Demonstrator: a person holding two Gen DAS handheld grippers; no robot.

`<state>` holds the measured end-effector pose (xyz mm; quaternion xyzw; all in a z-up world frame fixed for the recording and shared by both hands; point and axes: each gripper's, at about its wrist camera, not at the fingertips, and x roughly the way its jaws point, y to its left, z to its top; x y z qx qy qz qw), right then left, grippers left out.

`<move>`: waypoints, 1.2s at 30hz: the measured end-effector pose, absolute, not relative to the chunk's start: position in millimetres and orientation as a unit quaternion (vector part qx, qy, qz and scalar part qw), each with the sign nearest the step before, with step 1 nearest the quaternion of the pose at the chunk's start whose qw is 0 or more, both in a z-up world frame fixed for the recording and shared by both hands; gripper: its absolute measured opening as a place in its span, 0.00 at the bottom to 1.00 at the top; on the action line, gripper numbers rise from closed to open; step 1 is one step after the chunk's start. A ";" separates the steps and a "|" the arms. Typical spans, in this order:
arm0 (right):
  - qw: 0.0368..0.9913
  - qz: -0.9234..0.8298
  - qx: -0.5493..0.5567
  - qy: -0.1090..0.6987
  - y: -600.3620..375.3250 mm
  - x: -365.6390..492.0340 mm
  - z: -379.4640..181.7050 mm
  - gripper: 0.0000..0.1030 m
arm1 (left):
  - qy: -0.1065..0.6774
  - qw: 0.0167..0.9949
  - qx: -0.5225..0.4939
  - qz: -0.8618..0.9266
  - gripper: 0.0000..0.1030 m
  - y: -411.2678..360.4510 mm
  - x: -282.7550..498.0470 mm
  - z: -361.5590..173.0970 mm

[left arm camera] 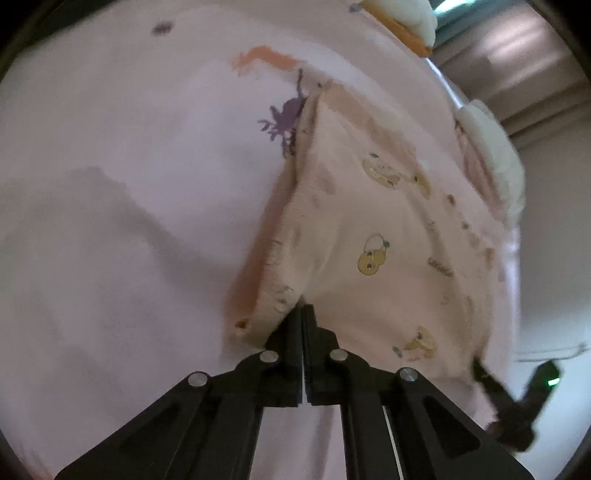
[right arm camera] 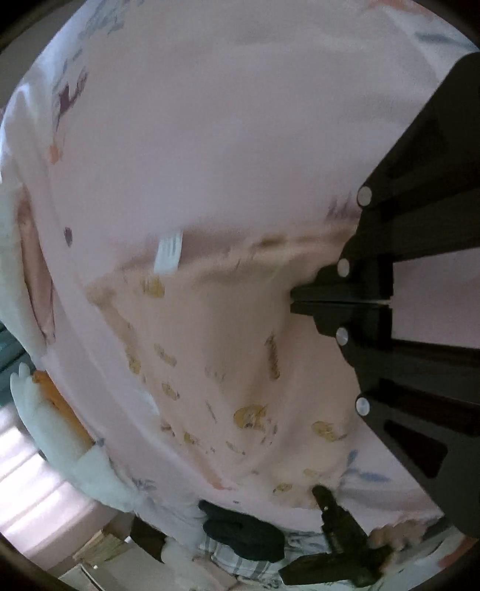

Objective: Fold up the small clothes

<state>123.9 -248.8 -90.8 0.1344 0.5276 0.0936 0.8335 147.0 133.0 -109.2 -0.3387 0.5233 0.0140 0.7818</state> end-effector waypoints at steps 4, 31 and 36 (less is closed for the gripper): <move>0.837 0.066 0.109 0.532 -256.8 113.7 -80.6 0.00 | 0.517 0.816 -0.252 0.060 0.06 119.7 132.6 -91.8; 0.681 0.124 0.557 0.459 -261.6 124.3 -139.4 0.62 | 0.355 0.736 -0.573 -0.063 0.48 101.7 155.4 -131.3; 0.692 0.110 0.567 0.433 -257.4 136.7 -137.4 0.61 | 0.323 0.706 -0.627 -0.065 0.48 118.2 168.7 -135.8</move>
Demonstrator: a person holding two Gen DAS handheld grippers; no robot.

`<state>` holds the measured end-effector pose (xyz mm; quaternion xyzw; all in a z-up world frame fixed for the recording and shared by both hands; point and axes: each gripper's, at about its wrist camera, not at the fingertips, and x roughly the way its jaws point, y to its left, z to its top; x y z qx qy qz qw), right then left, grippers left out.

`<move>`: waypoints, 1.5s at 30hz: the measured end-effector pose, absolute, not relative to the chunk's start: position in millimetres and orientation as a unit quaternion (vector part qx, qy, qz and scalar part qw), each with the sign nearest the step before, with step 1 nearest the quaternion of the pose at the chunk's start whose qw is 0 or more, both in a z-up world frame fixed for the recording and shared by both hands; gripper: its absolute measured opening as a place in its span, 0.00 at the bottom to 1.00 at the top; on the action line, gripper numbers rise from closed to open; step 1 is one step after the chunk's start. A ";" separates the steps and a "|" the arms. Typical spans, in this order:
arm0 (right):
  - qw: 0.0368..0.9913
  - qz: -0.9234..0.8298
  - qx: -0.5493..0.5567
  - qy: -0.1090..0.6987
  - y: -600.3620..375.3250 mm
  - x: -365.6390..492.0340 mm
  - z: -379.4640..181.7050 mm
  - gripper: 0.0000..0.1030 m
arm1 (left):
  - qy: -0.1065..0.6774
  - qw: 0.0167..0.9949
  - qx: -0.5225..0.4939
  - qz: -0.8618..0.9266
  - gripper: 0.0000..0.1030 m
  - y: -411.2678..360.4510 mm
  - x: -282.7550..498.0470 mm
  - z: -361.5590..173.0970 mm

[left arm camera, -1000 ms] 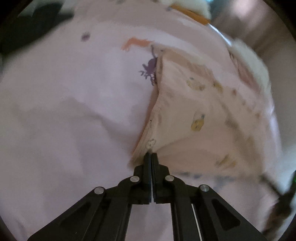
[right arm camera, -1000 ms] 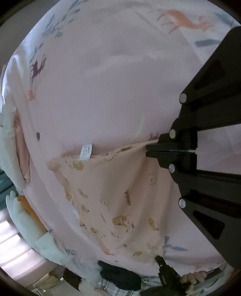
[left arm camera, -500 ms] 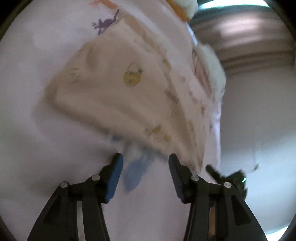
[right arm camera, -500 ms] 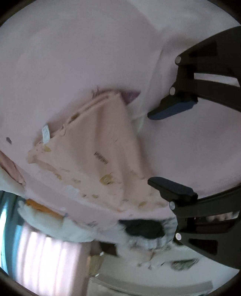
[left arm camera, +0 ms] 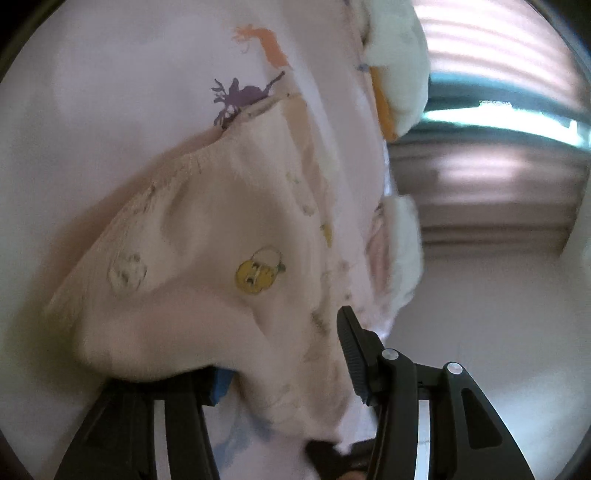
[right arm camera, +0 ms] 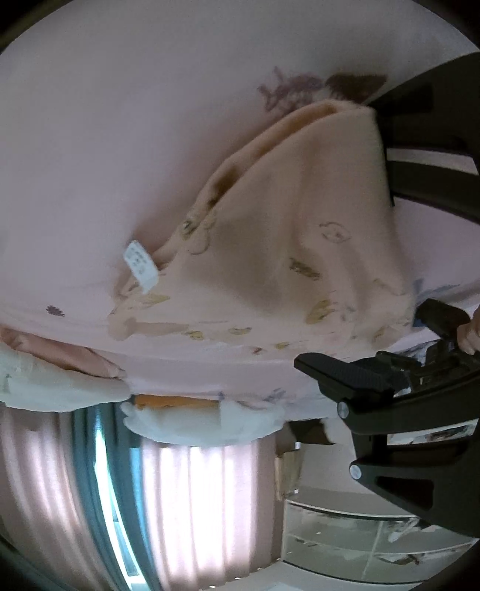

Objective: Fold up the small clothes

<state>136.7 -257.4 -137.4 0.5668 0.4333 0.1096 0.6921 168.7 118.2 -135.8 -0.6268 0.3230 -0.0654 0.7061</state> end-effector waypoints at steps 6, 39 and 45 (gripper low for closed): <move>0.714 0.094 0.555 0.416 -244.5 155.9 -132.6 0.60 | 0.313 0.697 -0.641 -0.063 0.48 111.3 195.5 -137.9; 0.769 0.134 0.382 0.495 -259.0 53.1 -115.3 0.13 | 0.417 0.770 -0.482 -0.034 0.06 83.6 38.7 -114.2; 0.817 0.079 0.306 0.482 -263.3 23.6 -100.5 0.07 | 0.396 0.826 -0.397 0.054 0.06 90.3 -0.7 -96.3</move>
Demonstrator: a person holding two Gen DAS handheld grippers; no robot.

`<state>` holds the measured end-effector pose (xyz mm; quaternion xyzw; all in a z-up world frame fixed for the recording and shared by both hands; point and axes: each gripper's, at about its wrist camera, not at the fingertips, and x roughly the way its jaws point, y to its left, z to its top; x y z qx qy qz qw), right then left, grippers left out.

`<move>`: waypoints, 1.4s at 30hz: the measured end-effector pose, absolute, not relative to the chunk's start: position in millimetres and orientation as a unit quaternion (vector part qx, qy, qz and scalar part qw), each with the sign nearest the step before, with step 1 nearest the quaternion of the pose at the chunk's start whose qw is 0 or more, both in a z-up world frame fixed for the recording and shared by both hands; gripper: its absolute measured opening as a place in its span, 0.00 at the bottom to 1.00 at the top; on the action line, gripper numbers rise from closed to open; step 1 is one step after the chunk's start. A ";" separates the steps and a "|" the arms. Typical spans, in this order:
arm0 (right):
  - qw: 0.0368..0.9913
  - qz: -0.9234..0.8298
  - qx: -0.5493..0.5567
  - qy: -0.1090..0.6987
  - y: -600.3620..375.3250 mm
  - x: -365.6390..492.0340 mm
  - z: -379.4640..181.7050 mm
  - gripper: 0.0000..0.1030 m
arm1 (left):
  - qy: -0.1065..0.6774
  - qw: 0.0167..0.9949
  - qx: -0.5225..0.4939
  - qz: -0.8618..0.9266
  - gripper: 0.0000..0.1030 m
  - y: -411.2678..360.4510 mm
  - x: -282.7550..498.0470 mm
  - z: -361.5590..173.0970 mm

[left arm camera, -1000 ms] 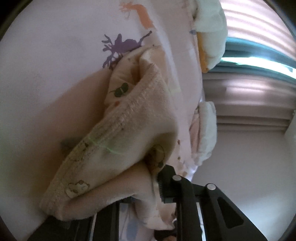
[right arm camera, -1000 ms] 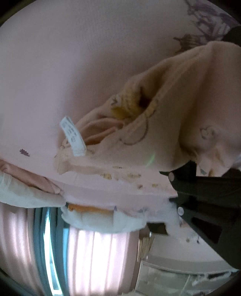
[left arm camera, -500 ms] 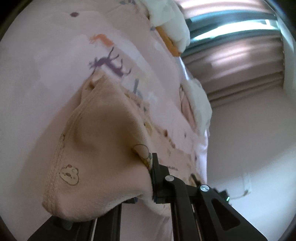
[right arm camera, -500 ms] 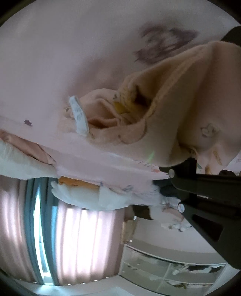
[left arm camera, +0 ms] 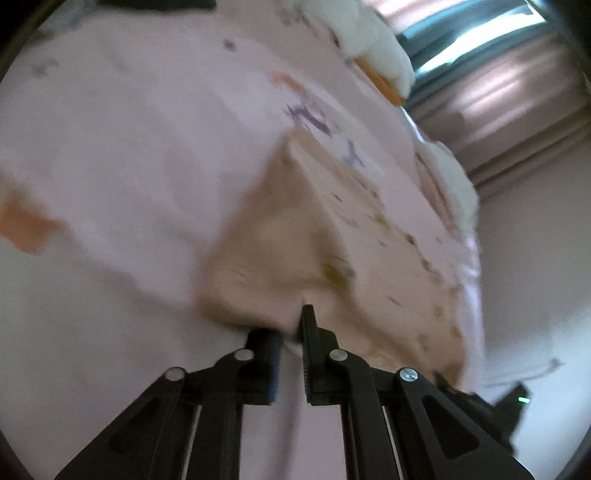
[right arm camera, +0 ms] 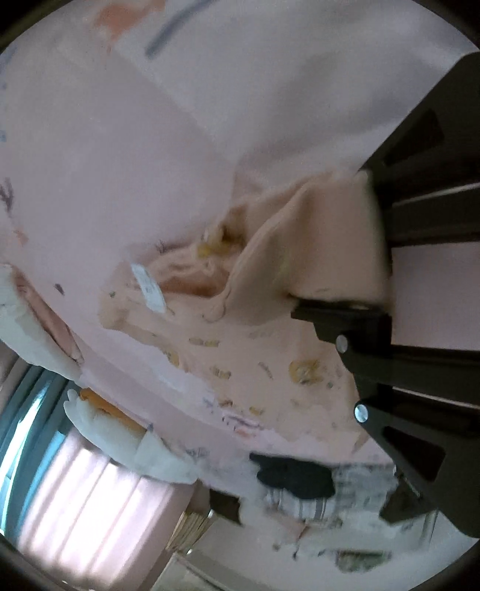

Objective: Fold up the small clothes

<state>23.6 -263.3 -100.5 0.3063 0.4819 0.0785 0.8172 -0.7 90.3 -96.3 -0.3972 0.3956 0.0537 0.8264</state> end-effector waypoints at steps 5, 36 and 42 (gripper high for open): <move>0.846 0.029 0.239 0.475 -260.0 22.5 -93.0 0.05 | 0.417 0.783 -0.459 0.044 0.06 105.4 -0.2 -111.6; 0.831 0.084 0.178 0.520 -284.4 42.8 -85.8 0.22 | 0.421 0.820 -0.381 -0.069 0.29 118.6 6.9 -101.7; 0.858 0.071 0.137 0.491 -264.3 27.0 -68.5 0.15 | 0.477 0.828 -0.293 -0.037 0.10 105.0 5.9 -104.5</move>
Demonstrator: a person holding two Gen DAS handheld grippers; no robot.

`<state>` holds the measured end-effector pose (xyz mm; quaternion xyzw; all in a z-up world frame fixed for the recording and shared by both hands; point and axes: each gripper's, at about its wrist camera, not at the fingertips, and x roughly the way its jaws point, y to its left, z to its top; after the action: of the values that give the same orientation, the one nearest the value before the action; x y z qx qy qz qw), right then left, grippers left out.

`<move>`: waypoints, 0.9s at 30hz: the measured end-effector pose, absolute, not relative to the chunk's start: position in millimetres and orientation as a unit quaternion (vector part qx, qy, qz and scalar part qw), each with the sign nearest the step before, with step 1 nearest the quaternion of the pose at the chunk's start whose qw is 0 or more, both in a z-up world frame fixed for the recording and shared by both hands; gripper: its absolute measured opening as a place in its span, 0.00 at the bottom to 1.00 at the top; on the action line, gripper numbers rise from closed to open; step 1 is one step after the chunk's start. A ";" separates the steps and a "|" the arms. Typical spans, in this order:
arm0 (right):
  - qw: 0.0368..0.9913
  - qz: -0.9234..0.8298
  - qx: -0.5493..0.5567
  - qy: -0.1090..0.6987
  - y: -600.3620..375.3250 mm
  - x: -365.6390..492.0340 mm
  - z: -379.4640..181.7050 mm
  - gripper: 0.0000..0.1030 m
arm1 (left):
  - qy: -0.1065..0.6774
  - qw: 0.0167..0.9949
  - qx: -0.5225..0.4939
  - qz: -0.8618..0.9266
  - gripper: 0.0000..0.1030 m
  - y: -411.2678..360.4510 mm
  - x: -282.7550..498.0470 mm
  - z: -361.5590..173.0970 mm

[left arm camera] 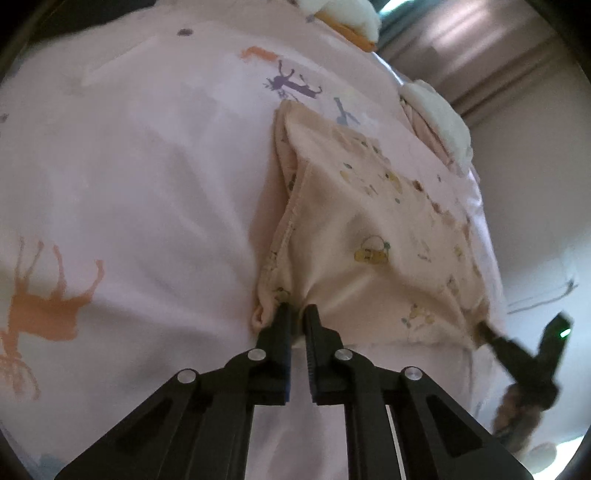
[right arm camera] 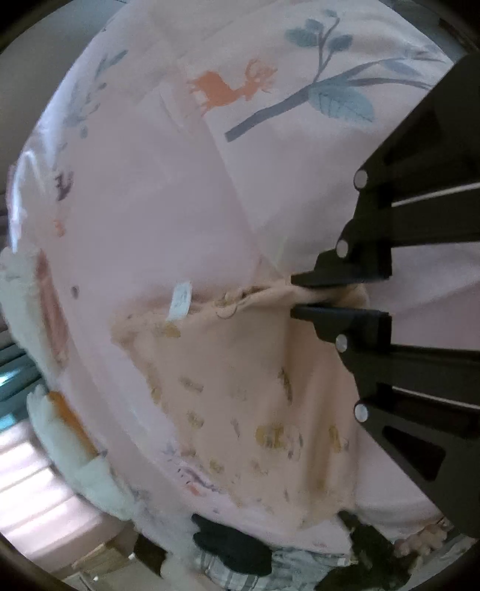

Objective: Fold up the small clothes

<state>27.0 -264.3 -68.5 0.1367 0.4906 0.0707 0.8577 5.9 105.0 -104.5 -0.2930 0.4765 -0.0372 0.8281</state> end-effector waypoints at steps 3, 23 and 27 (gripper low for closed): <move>0.852 0.139 0.119 0.491 -224.2 28.1 -59.1 0.17 | 0.479 0.833 -0.276 -0.030 0.10 100.9 3.2 -102.3; 0.874 0.035 0.176 0.452 -275.4 31.7 -50.0 0.07 | 0.500 0.803 -0.318 -0.066 0.08 117.2 -5.8 -111.8; 0.881 0.097 0.140 0.440 -251.8 23.7 -39.6 0.59 | 0.499 0.797 -0.334 -0.068 0.08 120.1 -5.6 -114.1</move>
<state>23.7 -251.8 -39.6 0.1404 0.4404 0.0972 0.8814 -5.6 120.1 -114.1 -0.3336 0.4992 -0.0679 0.7968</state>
